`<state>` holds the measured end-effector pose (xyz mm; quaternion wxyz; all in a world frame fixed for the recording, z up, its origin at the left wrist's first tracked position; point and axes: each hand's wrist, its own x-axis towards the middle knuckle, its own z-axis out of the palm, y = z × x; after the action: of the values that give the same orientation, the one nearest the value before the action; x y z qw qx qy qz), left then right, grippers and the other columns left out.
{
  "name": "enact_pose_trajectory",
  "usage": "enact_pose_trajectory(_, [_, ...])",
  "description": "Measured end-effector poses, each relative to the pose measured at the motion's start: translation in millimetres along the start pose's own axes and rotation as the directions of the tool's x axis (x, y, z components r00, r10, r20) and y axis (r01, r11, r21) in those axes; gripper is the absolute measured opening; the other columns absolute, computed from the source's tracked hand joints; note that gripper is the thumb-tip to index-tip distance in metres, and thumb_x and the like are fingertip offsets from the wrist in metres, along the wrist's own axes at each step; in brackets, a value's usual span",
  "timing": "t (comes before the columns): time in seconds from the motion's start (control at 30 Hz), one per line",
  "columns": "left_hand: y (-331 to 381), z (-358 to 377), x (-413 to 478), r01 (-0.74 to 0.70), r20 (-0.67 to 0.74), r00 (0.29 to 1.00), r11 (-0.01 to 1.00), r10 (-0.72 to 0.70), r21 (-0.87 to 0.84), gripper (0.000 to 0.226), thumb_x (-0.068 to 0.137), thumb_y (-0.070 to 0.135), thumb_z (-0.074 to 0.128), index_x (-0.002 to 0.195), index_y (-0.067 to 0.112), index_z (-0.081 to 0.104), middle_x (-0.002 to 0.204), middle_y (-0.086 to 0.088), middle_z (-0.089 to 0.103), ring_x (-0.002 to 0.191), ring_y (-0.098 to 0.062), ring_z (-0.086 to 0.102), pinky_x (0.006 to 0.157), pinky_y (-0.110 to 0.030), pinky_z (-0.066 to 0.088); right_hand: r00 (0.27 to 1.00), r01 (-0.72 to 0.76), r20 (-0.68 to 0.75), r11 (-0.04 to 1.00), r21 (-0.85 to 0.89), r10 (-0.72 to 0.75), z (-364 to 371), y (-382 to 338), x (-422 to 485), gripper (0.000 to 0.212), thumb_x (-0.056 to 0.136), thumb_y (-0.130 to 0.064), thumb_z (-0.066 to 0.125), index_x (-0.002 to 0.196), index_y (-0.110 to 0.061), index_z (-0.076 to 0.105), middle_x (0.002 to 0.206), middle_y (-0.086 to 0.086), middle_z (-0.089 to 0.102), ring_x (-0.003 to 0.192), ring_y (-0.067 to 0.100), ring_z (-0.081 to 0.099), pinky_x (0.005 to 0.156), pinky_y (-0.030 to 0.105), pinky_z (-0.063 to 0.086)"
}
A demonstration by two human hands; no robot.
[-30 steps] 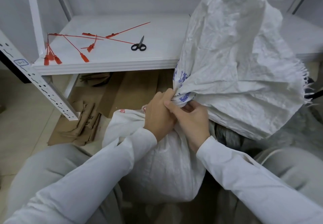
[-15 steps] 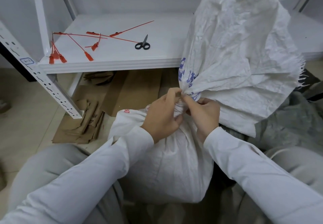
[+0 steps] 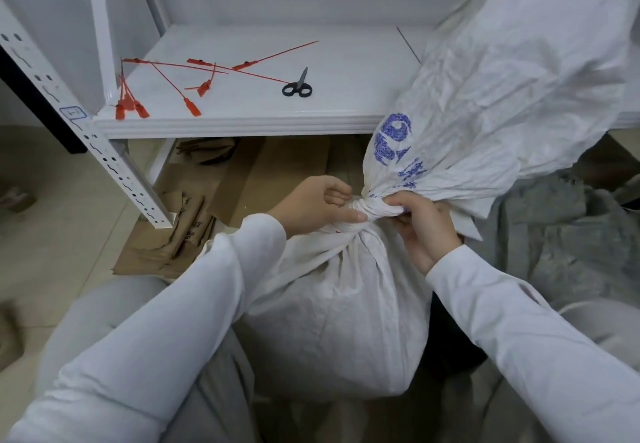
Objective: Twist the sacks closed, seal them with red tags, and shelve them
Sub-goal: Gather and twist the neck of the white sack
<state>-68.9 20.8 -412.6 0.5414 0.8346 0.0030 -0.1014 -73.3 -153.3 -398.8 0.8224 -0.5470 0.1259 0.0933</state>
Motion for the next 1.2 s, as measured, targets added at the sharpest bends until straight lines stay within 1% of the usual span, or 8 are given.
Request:
enact_pose_trajectory(0.13, [2,-1,-4,-0.045,0.106,0.994,0.998,0.041,0.034,0.065,0.073,0.020,0.083,0.132,0.012,0.056,0.123,0.007,0.063,0.112,-0.004,0.059,0.098,-0.017,0.045,0.995,0.025,0.093,0.999,-0.032,-0.022,-7,2,7,0.016,0.072,0.018,0.053,0.076,0.006,0.062,0.070,0.013,0.065,0.068,0.020,0.066,0.060,0.023,0.054])
enact_pose_trajectory(0.23, [6,-2,-9,-0.020,0.185,0.982,1.000,0.024,-0.023,0.060,0.072,0.016,0.083,0.126,0.017,0.058,0.120,0.011,0.064,0.108,-0.001,0.060,0.083,-0.013,0.050,0.987,-0.024,0.155,0.996,-0.086,0.038,-8,0,12,0.035,0.056,0.007,0.059,0.091,0.012,0.063,0.091,0.023,0.065,0.087,0.032,0.065,0.078,0.032,0.053])
enact_pose_trajectory(0.4, [8,0,-14,0.008,0.224,0.974,0.991,0.023,-0.137,0.069,0.057,0.011,0.085,0.122,0.018,0.059,0.119,0.004,0.068,0.112,-0.017,0.064,0.092,-0.039,0.052,0.962,-0.054,0.250,0.973,-0.225,0.111,-4,-4,12,0.042,0.039,0.004,0.057,0.079,0.014,0.068,0.093,0.026,0.070,0.088,0.033,0.070,0.079,0.036,0.057])
enact_pose_trajectory(0.6, [7,8,-18,-0.076,0.037,0.995,0.943,0.093,-0.324,0.076,0.055,-0.009,0.083,0.123,0.010,0.055,0.117,-0.008,0.068,0.107,-0.023,0.066,0.095,-0.038,0.052,0.960,-0.086,0.241,0.968,-0.234,0.143,-5,-7,16,0.064,0.037,-0.001,0.065,0.098,0.017,0.064,0.101,0.025,0.069,0.095,0.033,0.068,0.088,0.037,0.054])
enact_pose_trajectory(0.7, [6,9,-15,-0.139,-0.084,0.990,0.931,0.117,-0.337,0.077,0.053,-0.009,0.084,0.123,0.006,0.054,0.115,-0.014,0.067,0.102,-0.027,0.067,0.086,-0.034,0.056,0.971,-0.071,0.210,0.973,-0.219,0.118,-6,-7,17,0.019,0.060,0.004,0.065,0.079,0.004,0.068,0.080,0.014,0.072,0.074,0.021,0.070,0.069,0.026,0.054])
enact_pose_trajectory(0.9, [9,13,-12,-0.229,-0.290,0.944,0.947,0.158,-0.227,0.061,0.058,-0.011,0.085,0.110,0.006,0.058,0.089,-0.005,0.067,0.067,-0.003,0.064,0.064,-0.018,0.051,0.981,-0.036,0.180,0.983,-0.178,0.068,-3,-4,10,0.015,0.085,0.004,0.062,0.076,-0.007,0.067,0.068,0.004,0.071,0.063,0.011,0.068,0.057,0.020,0.055])
enact_pose_trajectory(1.07, [10,26,-8,-0.295,-0.433,0.861,0.956,0.267,0.004,0.048,0.061,-0.003,0.084,0.102,0.008,0.061,0.085,-0.001,0.064,0.069,-0.007,0.059,0.064,-0.013,0.049,0.981,0.113,-0.119,0.955,-0.275,-0.151,-2,8,7,0.027,0.072,-0.011,0.084,0.085,-0.006,0.060,0.078,0.015,0.065,0.068,0.022,0.062,0.060,0.032,0.052])
enact_pose_trajectory(1.2, [3,39,0,-0.351,-0.471,0.766,0.898,0.438,0.264,0.029,0.071,0.004,0.075,0.097,0.005,0.063,0.088,-0.005,0.063,0.076,-0.016,0.059,0.071,-0.025,0.052,0.982,0.164,-0.051,0.949,-0.269,-0.184,1,12,-8,0.027,0.074,-0.012,0.083,0.087,0.002,0.064,0.075,0.010,0.072,0.070,0.015,0.066,0.072,0.036,0.057])
